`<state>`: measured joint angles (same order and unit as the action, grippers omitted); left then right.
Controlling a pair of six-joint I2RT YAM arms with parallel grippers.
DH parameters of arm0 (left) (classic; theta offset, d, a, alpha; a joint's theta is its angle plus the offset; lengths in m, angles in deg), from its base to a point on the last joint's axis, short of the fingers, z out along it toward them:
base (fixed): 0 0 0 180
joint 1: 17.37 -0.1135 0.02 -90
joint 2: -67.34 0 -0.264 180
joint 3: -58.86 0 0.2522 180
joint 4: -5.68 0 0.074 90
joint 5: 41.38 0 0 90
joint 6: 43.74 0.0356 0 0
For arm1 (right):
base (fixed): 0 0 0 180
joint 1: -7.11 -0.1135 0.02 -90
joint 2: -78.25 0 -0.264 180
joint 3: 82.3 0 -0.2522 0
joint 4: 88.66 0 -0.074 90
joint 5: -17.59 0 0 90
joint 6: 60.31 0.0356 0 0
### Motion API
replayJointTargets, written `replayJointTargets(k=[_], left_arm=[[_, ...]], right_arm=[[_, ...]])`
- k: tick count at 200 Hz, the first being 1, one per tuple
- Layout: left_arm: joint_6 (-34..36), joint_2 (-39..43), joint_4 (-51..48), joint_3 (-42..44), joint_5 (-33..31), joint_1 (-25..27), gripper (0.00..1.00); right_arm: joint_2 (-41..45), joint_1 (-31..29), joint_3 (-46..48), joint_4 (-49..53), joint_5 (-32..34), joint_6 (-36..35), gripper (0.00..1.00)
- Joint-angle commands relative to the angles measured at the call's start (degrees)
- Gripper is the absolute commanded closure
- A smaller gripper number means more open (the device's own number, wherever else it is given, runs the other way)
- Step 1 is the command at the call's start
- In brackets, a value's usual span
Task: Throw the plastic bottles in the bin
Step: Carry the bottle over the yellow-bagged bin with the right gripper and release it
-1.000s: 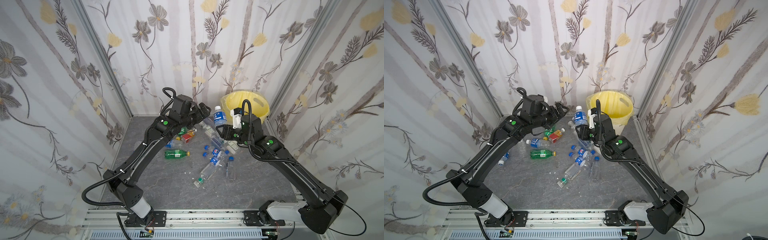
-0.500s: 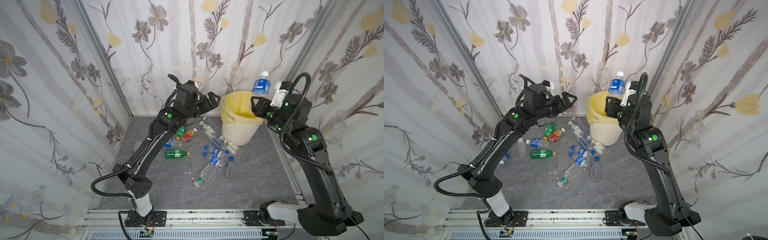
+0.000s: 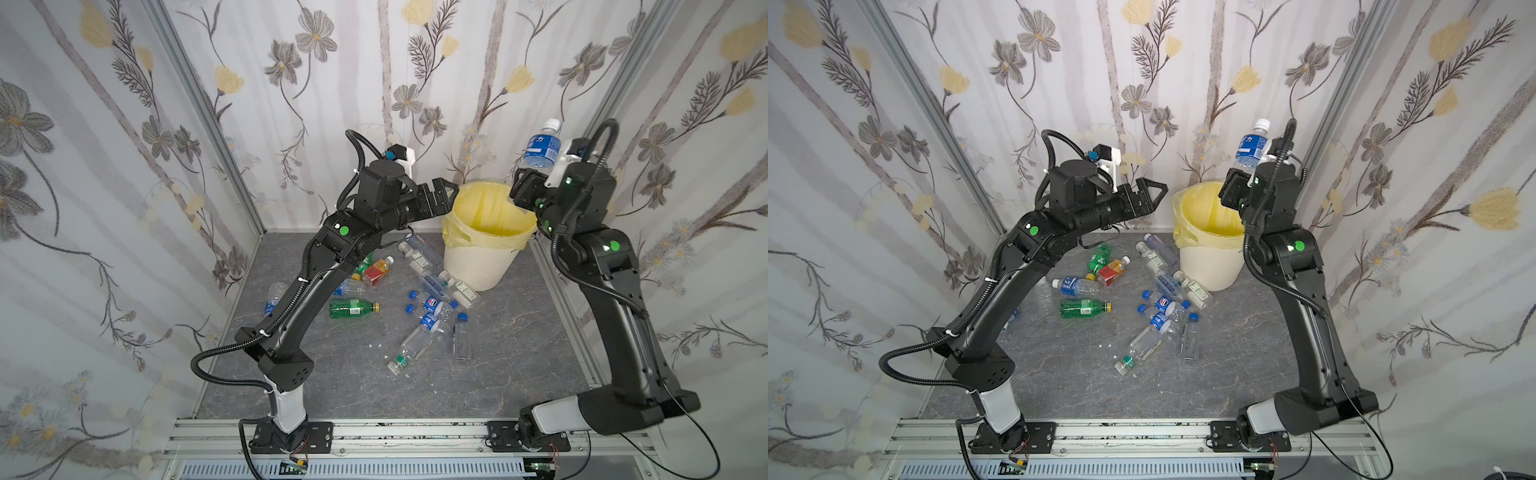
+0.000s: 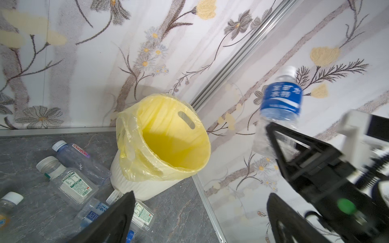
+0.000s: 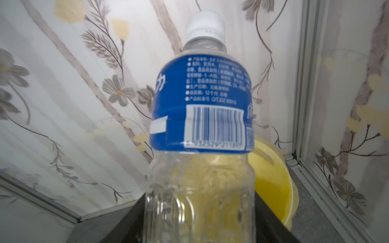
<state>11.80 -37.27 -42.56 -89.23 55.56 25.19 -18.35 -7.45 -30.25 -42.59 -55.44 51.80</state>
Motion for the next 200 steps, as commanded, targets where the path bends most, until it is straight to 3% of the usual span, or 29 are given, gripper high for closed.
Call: replayJointTargets(k=[1,60,88,149,163,200], left_arm=[[2.43,0.96,1.3,1.08,-3.36,-0.03,0.0],[4.49,4.26,1.33,7.55,-11.3,-0.69,0.0],[2.04,6.3,1.29,12.43,-14.04,-2.71,0.0],[-4.38,15.09,1.43,31.09,-12.04,-13.05,0.0],[-6.05,18.4,1.35,35.95,-13.52,-15.56,0.0],[-8.59,25.4,1.26,48.38,-8.62,-24.99,0.0]], right_arm=[[-6.48,2.08,-5.86,7.25,-1.82,3.52,0.01],[-7.99,2.19,-8.6,8.71,-5.52,3.07,0.0],[-7.12,2.09,-6.55,9.22,-6.88,2.98,0.0],[-0.45,-2.02,6.19,3.14,-10.5,2.44,0.0],[0.39,-4.43,8.52,2.34,-10.1,2.25,0.0],[2.37,-12.91,14.92,-1.54,-9.2,0.78,0.0]])
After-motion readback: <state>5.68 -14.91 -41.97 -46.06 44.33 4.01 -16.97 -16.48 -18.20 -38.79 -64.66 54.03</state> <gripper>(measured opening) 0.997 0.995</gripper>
